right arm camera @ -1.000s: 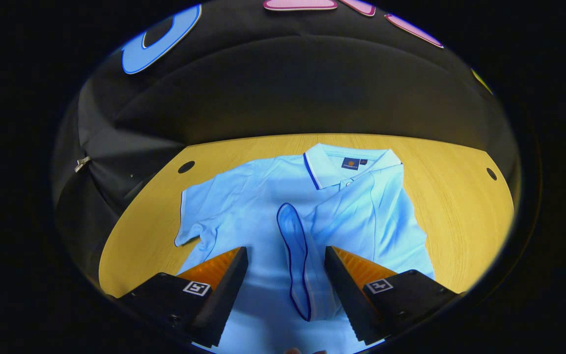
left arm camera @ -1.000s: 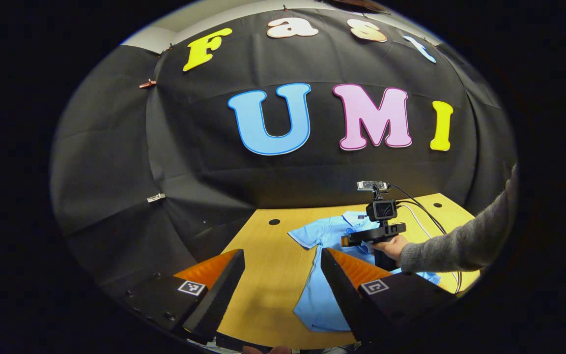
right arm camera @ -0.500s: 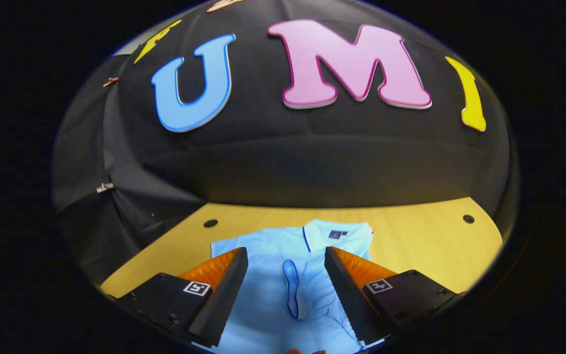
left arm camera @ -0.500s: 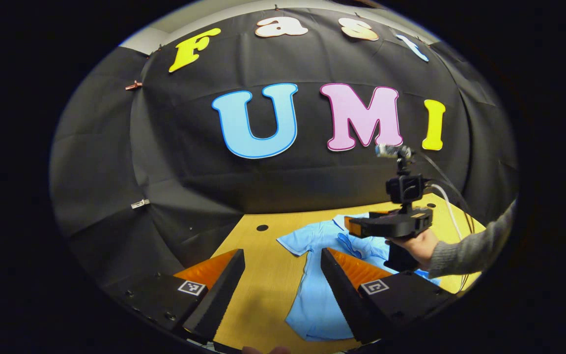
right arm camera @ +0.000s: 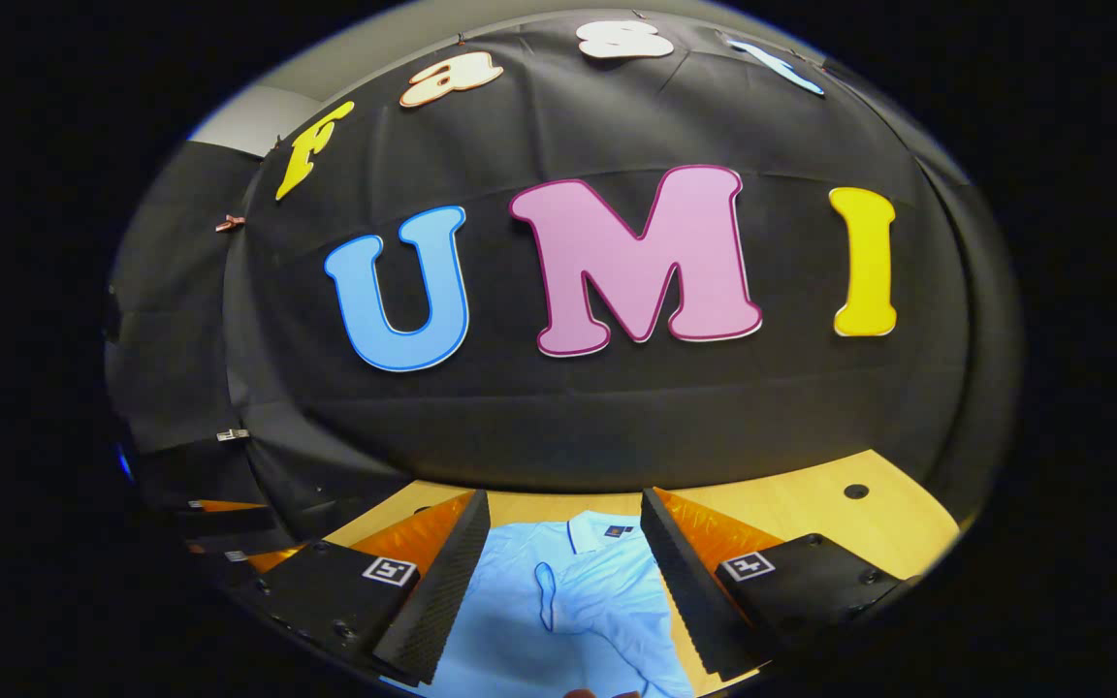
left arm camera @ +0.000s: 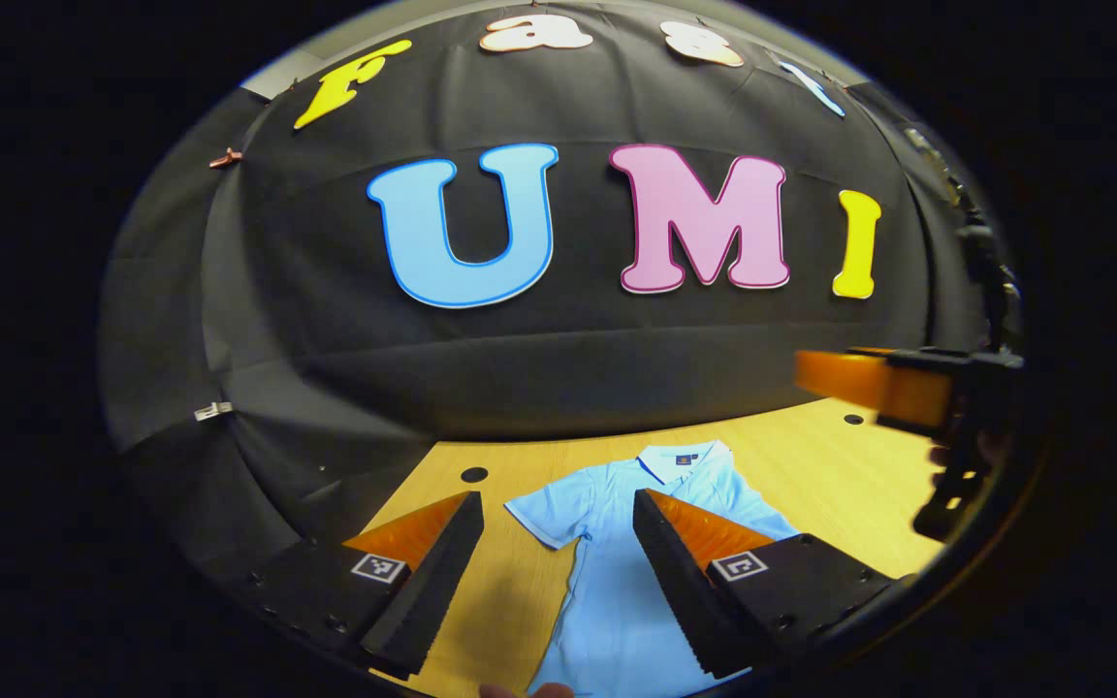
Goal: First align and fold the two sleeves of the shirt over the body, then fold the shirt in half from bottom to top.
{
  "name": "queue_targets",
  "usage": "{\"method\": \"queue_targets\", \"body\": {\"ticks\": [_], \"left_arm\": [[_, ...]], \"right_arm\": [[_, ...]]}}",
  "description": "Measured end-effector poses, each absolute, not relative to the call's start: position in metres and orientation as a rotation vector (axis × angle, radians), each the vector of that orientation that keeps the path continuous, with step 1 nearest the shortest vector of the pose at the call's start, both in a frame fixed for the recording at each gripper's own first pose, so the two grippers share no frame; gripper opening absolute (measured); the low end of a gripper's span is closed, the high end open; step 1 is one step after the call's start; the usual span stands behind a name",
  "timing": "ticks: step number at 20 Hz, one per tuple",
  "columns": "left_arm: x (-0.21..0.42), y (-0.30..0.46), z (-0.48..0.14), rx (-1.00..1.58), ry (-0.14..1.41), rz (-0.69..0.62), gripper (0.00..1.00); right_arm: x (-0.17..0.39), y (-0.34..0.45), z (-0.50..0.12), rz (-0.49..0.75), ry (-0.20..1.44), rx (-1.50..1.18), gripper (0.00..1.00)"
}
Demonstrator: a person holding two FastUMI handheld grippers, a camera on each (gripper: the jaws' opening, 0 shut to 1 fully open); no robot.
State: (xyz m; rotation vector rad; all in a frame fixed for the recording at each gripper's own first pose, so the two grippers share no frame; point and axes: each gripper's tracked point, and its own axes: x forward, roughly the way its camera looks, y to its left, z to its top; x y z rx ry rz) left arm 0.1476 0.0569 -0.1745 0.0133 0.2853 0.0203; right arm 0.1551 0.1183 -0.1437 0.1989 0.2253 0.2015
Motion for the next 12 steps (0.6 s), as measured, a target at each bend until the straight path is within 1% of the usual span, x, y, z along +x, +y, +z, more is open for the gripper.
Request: {"method": "queue_targets", "body": {"ticks": [3,6,9,12], "left_arm": [[0.206,0.058,-0.211,-0.033,0.365,0.01,0.99],[0.266,0.074,-0.261,-0.122,0.468,0.064,0.99],[0.306,0.094,-0.299,-0.139,0.531,0.124,0.99],[0.33,0.098,-0.34,-0.123,0.628,0.13,1.0]], "right_arm": [[0.142,0.09,-0.14,0.173,0.22,0.16,0.98],[0.121,0.065,-0.142,0.147,0.221,0.112,0.98],[0.106,0.051,-0.153,0.129,0.251,0.11,0.97],[0.095,0.04,-0.161,0.118,0.276,0.102,0.97]]}}
